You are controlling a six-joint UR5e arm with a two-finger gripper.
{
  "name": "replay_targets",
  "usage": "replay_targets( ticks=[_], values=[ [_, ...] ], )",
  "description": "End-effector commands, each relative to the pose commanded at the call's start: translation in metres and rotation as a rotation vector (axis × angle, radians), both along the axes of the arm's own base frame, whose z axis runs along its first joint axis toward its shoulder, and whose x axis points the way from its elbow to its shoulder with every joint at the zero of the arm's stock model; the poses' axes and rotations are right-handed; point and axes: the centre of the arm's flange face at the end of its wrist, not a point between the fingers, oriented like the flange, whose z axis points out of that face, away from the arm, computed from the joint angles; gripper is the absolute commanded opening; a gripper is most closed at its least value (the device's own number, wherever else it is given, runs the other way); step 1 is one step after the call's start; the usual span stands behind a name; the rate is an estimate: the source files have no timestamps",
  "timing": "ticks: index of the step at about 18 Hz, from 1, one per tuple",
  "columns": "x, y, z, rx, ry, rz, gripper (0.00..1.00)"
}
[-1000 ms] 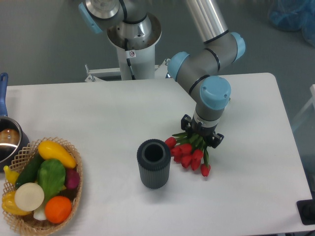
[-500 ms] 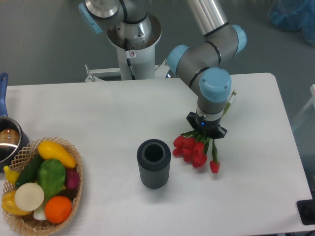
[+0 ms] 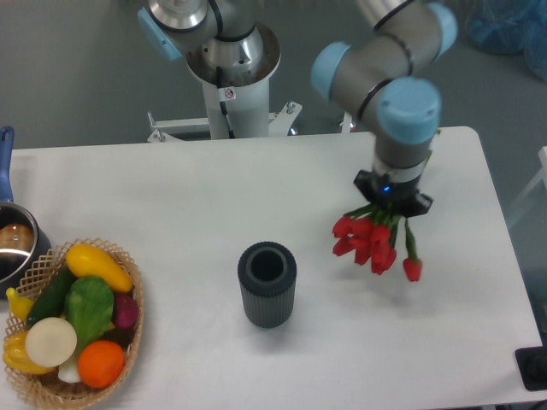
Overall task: Pick up the flowers from the table
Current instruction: 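Lift the red tulip bunch up off the table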
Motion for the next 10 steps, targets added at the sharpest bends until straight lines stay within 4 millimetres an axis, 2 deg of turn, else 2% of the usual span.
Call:
replay_targets(
  ticks=[7,10],
  values=[
    [-0.030,0.008,0.044,0.040,0.083,-0.005,0.00],
    [-0.037,0.002,0.058,0.044,0.096,-0.002,0.00]
  ],
)
